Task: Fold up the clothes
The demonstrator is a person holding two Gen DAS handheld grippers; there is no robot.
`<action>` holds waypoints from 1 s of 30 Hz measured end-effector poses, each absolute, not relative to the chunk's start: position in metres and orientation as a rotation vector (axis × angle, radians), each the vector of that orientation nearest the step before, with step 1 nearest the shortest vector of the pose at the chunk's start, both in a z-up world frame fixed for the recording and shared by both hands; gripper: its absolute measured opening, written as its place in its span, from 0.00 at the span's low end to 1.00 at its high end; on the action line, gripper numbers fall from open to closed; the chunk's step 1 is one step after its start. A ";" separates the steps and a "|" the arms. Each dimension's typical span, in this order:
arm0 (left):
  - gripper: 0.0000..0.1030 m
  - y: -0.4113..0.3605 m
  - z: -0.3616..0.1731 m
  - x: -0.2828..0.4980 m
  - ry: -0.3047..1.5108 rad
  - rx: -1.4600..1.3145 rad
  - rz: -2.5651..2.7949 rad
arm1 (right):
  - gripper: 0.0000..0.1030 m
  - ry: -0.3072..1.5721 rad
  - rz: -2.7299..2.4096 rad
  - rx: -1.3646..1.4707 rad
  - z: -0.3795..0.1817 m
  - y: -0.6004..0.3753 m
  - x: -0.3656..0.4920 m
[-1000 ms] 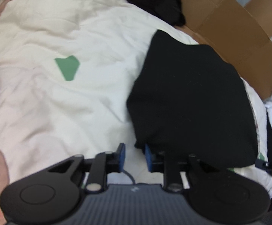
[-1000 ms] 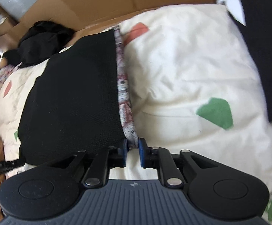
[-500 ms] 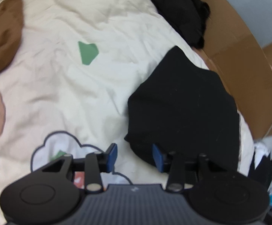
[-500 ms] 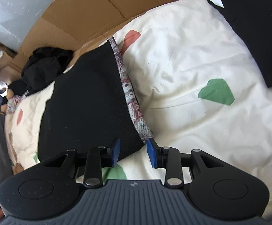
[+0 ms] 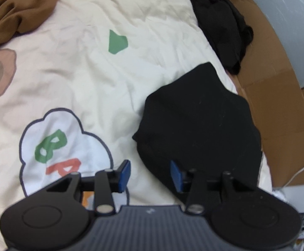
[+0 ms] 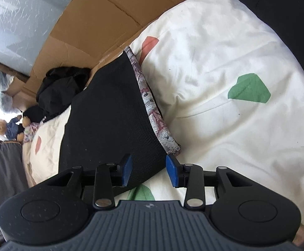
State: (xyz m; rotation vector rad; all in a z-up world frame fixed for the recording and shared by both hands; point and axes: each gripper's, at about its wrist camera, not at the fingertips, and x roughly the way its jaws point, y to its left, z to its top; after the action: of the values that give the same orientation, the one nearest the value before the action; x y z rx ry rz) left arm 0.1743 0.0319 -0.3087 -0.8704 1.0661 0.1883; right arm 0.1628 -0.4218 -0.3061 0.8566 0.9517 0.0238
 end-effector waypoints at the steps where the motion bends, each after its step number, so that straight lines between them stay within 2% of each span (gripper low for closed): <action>1: 0.43 0.032 -0.309 0.174 1.059 -0.876 0.190 | 0.39 0.947 0.026 0.877 -0.308 -0.422 0.161; 13: 0.43 0.040 -0.318 0.164 0.952 -1.104 0.200 | 0.39 0.879 0.033 1.107 -0.323 -0.431 0.151; 30: 0.43 0.048 -0.374 0.169 0.923 -1.295 0.229 | 0.39 0.877 -0.009 1.261 -0.353 -0.427 0.159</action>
State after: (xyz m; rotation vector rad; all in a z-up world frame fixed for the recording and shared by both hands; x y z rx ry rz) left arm 0.1686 0.0483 -0.3741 -1.2948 0.9230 0.2294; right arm 0.1590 -0.4274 -0.3527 1.2606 0.8775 -0.0094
